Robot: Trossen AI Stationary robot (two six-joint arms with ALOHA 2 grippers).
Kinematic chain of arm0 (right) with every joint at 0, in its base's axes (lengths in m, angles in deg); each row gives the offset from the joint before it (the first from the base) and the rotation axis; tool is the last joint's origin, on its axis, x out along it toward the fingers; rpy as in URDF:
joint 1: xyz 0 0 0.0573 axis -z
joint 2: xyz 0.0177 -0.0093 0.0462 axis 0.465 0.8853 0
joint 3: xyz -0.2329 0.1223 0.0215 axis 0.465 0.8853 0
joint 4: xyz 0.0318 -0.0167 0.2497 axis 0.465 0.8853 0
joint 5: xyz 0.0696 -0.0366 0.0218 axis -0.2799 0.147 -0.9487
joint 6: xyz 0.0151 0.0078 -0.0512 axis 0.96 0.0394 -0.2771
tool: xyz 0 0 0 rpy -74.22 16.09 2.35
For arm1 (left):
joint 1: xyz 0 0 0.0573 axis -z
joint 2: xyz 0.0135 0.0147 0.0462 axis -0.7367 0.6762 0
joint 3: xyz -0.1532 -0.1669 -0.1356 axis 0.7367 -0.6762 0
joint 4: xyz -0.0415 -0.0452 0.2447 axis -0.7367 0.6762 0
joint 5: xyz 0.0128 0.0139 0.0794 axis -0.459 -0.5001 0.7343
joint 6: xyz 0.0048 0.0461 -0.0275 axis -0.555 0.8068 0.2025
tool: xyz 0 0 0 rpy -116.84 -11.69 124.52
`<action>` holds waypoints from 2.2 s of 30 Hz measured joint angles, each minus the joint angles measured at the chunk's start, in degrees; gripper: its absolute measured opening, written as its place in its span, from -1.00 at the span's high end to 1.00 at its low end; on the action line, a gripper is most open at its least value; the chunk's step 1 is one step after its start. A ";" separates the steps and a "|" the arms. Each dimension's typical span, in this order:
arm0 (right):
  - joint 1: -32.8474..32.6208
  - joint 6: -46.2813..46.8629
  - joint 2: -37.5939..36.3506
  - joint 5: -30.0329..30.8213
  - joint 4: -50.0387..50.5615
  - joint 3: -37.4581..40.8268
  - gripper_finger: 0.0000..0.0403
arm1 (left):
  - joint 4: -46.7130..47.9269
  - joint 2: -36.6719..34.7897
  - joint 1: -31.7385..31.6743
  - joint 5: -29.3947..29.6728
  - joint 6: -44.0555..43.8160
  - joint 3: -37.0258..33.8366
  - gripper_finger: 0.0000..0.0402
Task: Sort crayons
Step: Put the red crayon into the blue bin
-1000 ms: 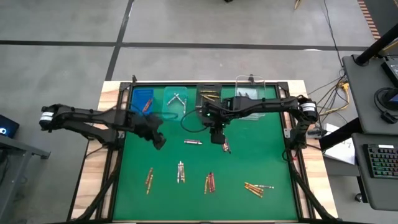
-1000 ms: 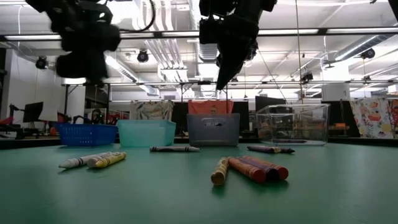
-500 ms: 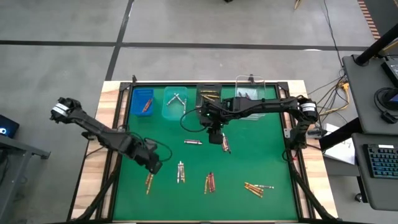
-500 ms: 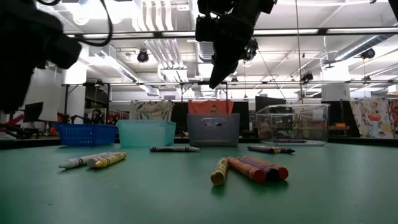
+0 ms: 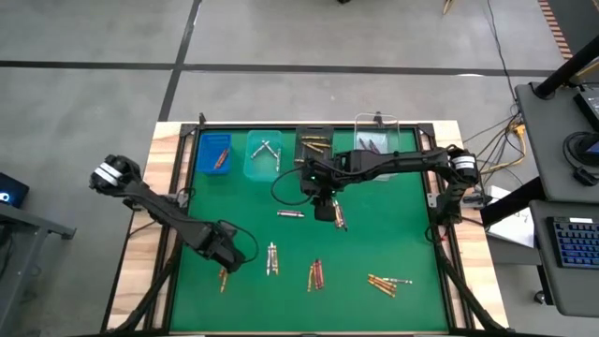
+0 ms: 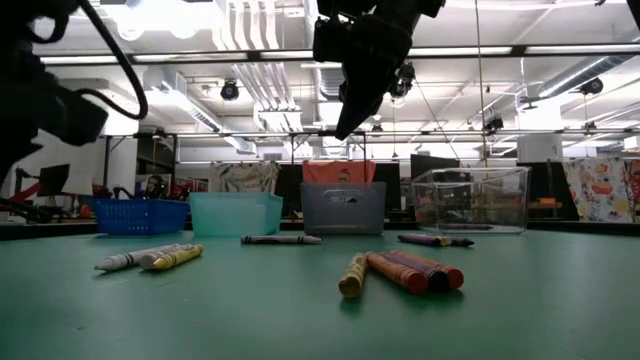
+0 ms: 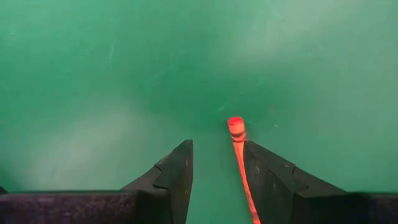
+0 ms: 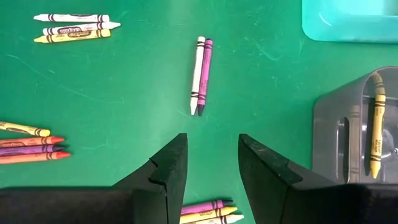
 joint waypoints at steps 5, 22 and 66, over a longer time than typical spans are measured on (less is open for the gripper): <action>-0.09 0.02 0.00 0.02 -0.01 0.00 0.34 | -2.32 2.32 -0.02 0.02 1.12 0.00 0.39; -0.09 0.00 0.02 0.02 -1.21 0.00 0.34 | -2.84 4.69 0.33 2.38 0.75 0.11 0.39; -0.08 -1.75 0.07 0.10 5.12 0.37 0.34 | 6.97 -19.15 -29.78 29.65 48.70 9.59 1.00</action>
